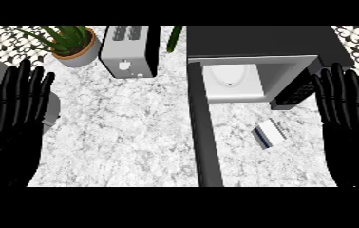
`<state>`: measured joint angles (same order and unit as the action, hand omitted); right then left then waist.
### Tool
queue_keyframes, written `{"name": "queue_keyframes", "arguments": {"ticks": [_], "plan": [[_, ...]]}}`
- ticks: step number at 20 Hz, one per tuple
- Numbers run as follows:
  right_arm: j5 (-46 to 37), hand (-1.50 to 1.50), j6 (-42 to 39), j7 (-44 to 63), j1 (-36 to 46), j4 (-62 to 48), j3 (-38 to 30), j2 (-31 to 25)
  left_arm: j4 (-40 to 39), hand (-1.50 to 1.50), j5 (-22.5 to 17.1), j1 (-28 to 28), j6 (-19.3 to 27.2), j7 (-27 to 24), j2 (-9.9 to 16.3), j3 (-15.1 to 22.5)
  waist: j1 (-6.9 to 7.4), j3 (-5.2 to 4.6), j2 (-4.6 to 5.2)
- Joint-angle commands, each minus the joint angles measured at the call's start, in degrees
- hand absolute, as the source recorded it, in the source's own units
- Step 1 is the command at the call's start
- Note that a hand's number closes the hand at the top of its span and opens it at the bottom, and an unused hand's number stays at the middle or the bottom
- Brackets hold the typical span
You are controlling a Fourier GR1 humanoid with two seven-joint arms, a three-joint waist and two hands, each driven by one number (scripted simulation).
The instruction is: Pick up the milk, place it into the microwave and close the microwave
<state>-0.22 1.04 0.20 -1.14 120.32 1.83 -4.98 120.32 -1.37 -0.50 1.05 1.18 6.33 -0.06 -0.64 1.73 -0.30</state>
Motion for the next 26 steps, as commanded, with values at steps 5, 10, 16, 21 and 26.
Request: {"name": "queue_keyframes", "arguments": {"ticks": [5,10,16,21,26], "plan": [[-2.2,-1.5,-1.8,-4.8,-3.6,-2.2,0.7,-0.2,5.6,-1.5,4.0,-6.5,1.5,-0.7,-1.9,2.0,0.83,-1.72,0.2],[9.6,-1.5,-9.6,-2.8,-8.3,-1.1,7.1,2.0,1.7,-1.5,0.8,-6.2,2.5,3.6,-5.2,3.7,0.52,-1.7,0.19],[3.6,-1.5,-3.8,-3.6,-12.0,1.1,15.3,4.9,6.9,-1.5,1.8,-19.5,1.7,-2.8,-6.2,8.2,0.84,-1.74,0.17],[0.8,-1.5,-2.6,-7.3,-16.0,2.1,13.4,4.9,9.0,-1.5,1.6,-28.5,-0.3,-8.2,-5.9,9.7,0.86,-1.74,0.14],[-3.3,-1.5,1.4,-11.3,-14.8,-2.0,10.6,4.9,12.0,-1.5,2.4,-31.9,-0.5,-8.7,-5.4,11.7,0.96,-1.73,0.15]]}}
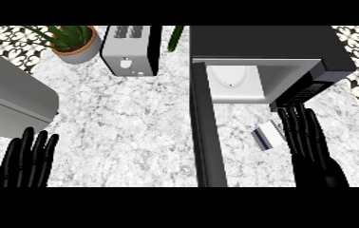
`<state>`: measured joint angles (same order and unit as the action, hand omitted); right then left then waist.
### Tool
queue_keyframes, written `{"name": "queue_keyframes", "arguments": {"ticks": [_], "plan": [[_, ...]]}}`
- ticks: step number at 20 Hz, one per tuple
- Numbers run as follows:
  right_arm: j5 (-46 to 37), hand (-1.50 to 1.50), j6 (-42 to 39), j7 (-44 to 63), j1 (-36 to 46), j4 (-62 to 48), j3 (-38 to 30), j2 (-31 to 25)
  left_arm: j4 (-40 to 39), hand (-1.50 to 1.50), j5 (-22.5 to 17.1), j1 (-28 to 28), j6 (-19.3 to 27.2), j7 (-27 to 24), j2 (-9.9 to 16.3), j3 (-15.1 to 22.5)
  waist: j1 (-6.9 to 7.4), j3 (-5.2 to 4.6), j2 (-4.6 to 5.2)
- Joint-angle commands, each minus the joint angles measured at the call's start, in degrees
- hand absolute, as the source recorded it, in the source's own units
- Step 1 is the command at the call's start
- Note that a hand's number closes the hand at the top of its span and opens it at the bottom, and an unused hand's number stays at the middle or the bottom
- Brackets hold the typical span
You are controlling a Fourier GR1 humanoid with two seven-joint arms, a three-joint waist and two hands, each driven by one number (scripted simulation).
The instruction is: Pick up the milk, place it into the microwave and close the microwave
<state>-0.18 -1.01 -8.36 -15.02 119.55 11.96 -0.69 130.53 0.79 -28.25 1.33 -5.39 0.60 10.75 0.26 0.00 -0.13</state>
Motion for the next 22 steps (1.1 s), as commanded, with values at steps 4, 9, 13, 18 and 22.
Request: {"name": "queue_keyframes", "arguments": {"ticks": [4,9,13,18,22], "plan": [[-4.8,-1.5,6.4,-6.3,1.3,-7.3,-3.7,0.7,0.0,-1.5,1.8,-8.5,-0.2,-6.9,-0.6,4.0,0.24,0.01,0.04],[-4.8,-1.5,8.5,-10.0,1.9,-12.3,-4.3,0.7,-0.7,-1.5,2.1,-11.5,-1.2,-10.9,0.0,4.2,0.17,0.01,0.04],[-4.7,-1.5,7.2,-12.3,0.9,-13.8,-6.3,-0.1,4.0,-1.5,-0.4,-11.1,-1.8,-6.5,1.6,3.2,0.01,0.01,0.04],[-3.4,-1.5,10.1,-17.8,6.9,-27.0,-9.6,0.7,2.5,-1.5,-0.2,-14.1,-2.4,-11.1,2.2,3.0,0.3,0.02,0.09],[-2.2,-1.5,8.4,-20.9,7.3,-30.1,-14.3,-1.8,1.5,-1.5,-1.0,-13.9,-2.1,-12.6,1.9,2.9,0.18,0.01,0.08]]}}
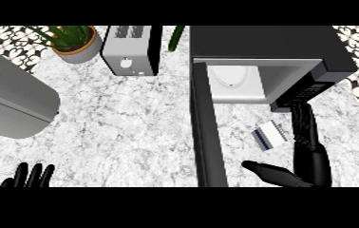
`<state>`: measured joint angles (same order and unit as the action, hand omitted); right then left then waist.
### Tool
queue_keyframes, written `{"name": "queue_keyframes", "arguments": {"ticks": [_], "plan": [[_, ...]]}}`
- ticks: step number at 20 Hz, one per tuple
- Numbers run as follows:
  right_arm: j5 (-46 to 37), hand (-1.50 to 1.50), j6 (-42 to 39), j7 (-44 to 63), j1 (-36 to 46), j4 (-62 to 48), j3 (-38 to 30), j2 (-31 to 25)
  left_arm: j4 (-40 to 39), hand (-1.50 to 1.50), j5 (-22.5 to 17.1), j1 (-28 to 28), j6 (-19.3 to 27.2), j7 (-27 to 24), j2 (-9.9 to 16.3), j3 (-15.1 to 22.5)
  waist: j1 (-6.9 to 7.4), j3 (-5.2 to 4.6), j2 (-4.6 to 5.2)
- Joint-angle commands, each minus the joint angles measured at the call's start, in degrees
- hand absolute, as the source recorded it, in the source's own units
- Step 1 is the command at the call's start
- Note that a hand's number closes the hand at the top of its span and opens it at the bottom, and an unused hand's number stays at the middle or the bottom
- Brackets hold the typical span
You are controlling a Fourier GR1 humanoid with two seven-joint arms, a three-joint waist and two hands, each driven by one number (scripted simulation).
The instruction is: Pick up the milk, place it into the microwave and close the microwave
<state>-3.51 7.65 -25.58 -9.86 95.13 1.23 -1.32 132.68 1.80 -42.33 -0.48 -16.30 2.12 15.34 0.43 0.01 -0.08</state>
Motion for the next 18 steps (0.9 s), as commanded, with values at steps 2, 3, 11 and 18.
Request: {"name": "queue_keyframes", "arguments": {"ticks": [2,3,11,18], "plan": [[0.9,-1.5,-0.6,-6.0,1.1,-8.9,-4.9,-2.2,-2.5,-1.5,-0.2,-0.2,-0.3,-1.8,0.5,0.0,-0.04,0.0,0.03],[1.8,-1.5,-0.3,-4.5,5.7,-11.3,-6.8,-2.7,-2.5,-1.5,-4.0,-0.2,-2.3,-3.4,2.1,-3.3,0.13,-0.01,0.04],[2.6,-1.5,-4.6,-8.3,7.2,-20.8,-9.4,-6.6,-0.2,-1.5,-2.2,-1.5,-0.1,-2.5,1.4,-0.3,-0.04,-0.01,0.02],[3.1,-1.5,-7.8,-14.6,7.9,-29.4,-10.9,-8.1,-1.2,-1.5,-1.6,-0.6,1.1,-1.7,1.5,0.2,-0.2,-0.01,0.03]]}}
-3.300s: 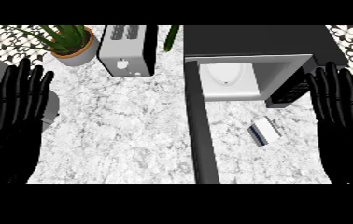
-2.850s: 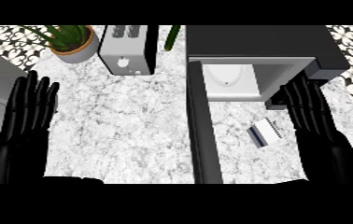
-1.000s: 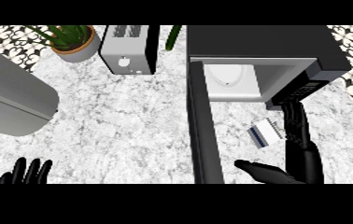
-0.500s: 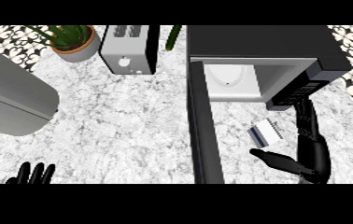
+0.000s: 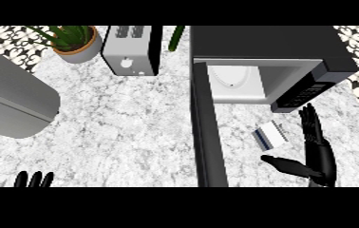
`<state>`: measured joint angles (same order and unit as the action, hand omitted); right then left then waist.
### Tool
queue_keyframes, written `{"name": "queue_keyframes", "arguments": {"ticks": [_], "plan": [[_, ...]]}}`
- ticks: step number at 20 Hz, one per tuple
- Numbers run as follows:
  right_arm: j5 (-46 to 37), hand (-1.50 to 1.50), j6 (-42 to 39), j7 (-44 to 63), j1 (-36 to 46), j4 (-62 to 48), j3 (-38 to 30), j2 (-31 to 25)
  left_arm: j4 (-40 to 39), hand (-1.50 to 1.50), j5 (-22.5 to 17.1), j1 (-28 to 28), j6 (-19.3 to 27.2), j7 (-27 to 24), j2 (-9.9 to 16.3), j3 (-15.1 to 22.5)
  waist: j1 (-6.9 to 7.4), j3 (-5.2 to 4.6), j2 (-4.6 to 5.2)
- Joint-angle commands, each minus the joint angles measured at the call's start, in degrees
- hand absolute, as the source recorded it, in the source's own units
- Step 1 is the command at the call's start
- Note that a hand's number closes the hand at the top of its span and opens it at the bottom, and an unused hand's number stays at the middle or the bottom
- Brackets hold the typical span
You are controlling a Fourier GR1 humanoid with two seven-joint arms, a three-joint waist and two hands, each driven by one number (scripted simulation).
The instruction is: Pick up the milk, place it into the microwave and close the microwave
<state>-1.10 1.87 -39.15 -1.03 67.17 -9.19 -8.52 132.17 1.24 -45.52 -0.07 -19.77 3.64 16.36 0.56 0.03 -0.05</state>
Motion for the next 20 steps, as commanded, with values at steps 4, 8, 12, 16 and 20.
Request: {"name": "queue_keyframes", "arguments": {"ticks": [4,8,12,16,20], "plan": [[-0.7,-1.5,-2.4,-5.1,3.0,-10.9,-1.8,-3.0,-3.0,-1.5,3.0,0.8,2.0,-1.8,-1.6,3.8,-0.07,0.0,-0.01],[-1.2,-1.5,-0.8,-9.3,7.1,-19.9,-3.7,-3.2,2.7,-1.5,-1.5,0.2,0.5,2.7,1.8,-0.4,-0.01,0.02,0.06],[-2.3,-1.5,0.6,-14.7,12.3,-31.4,-4.2,-1.5,-2.0,-1.5,-2.1,0.9,0.7,-1.7,0.9,-1.3,0.27,0.04,0.15],[-1.1,-1.5,-6.5,-16.8,13.4,-36.0,-5.1,-6.0,-4.1,-1.5,-2.4,-1.9,-0.4,-5.8,1.3,-0.6,0.38,0.04,0.11],[-2.1,-1.5,-5.7,-19.1,13.7,-38.2,-3.6,-2.6,-1.4,-1.5,-2.6,-3.8,-0.6,-4.3,2.6,-0.6,0.24,0.02,0.03]]}}
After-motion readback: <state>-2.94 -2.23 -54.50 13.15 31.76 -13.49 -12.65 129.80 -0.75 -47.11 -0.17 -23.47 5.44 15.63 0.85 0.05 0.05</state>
